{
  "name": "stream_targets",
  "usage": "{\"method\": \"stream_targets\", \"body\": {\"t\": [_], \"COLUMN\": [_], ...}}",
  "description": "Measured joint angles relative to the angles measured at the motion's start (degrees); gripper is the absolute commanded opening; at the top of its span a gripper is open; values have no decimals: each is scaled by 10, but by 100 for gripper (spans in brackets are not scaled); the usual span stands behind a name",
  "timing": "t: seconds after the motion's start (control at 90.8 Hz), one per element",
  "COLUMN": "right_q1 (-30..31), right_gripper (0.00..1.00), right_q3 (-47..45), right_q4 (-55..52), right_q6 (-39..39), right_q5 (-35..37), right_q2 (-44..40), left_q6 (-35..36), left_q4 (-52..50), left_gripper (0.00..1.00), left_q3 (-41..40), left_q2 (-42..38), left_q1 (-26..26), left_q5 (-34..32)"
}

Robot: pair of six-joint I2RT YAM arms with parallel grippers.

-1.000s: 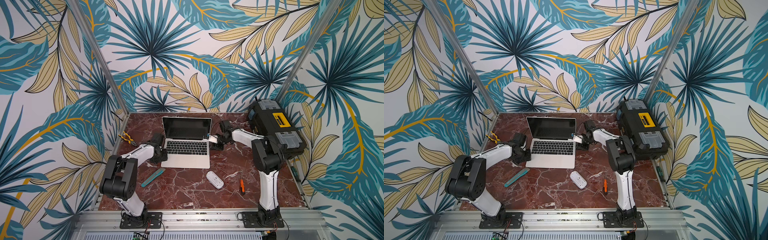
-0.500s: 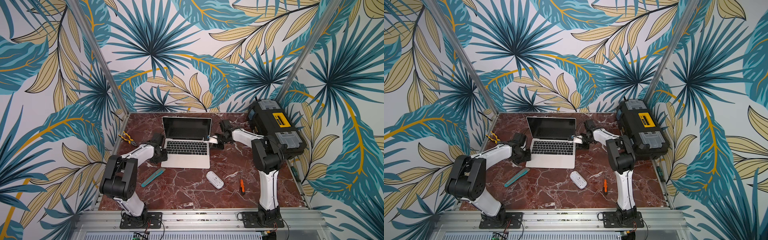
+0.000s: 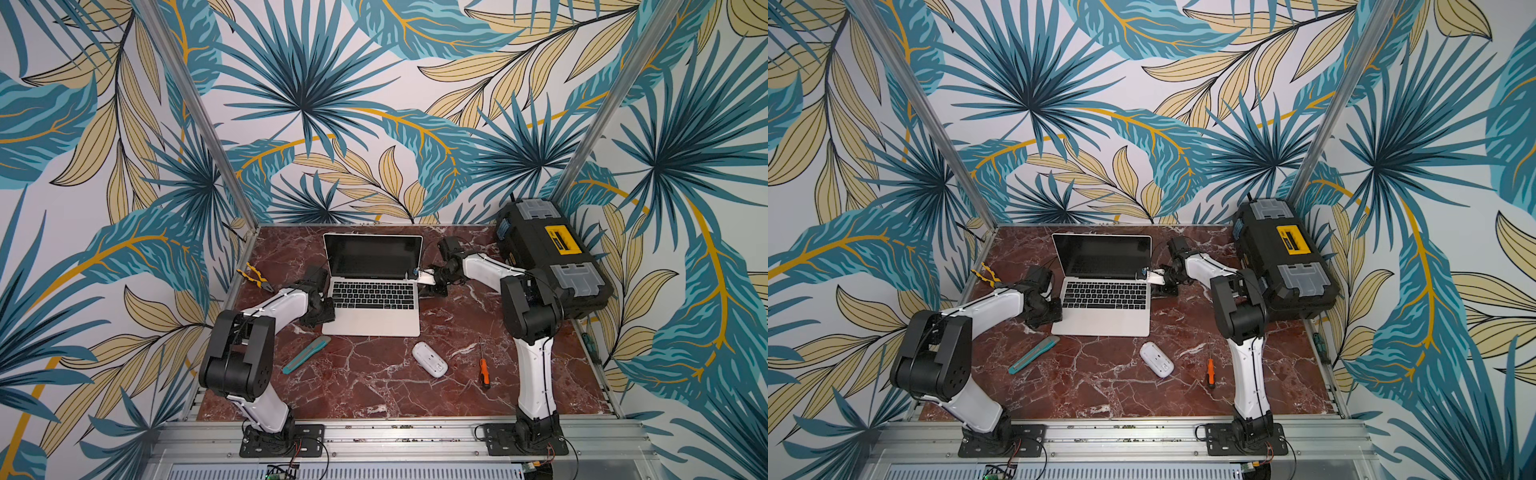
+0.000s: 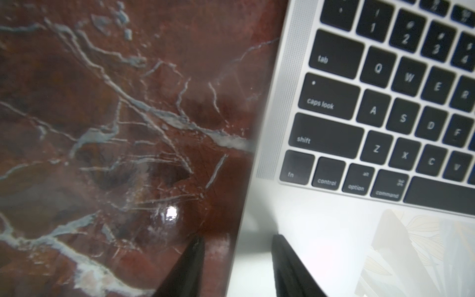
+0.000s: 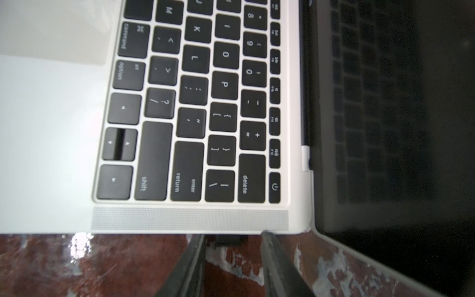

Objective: Remove the wireless mouse receiver from the laptop
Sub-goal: Take out the USB plug from the USB port.

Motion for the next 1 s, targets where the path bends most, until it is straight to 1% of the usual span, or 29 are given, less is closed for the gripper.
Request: {"method": "stream_targets", "body": {"t": [0.275, 0.584, 0.727, 1.002], "right_q1": [-1, -1, -2, -2], "right_gripper": [42, 46, 46, 41], "right_q3": [5, 9, 11, 13], "right_q4": [-8, -10, -16, -25], "right_q6": [26, 40, 43, 48], "right_q5": [2, 2, 2, -3], "right_q2": [3, 4, 6, 7], "left_q6": [0, 0, 0, 0], "left_q4": [0, 0, 0, 0], "left_gripper": [47, 47, 47, 47], "left_q3": [0, 0, 0, 0], "left_q2": [0, 0, 0, 0], "left_q1": [0, 0, 0, 0], "left_q5": [0, 2, 4, 5]}}
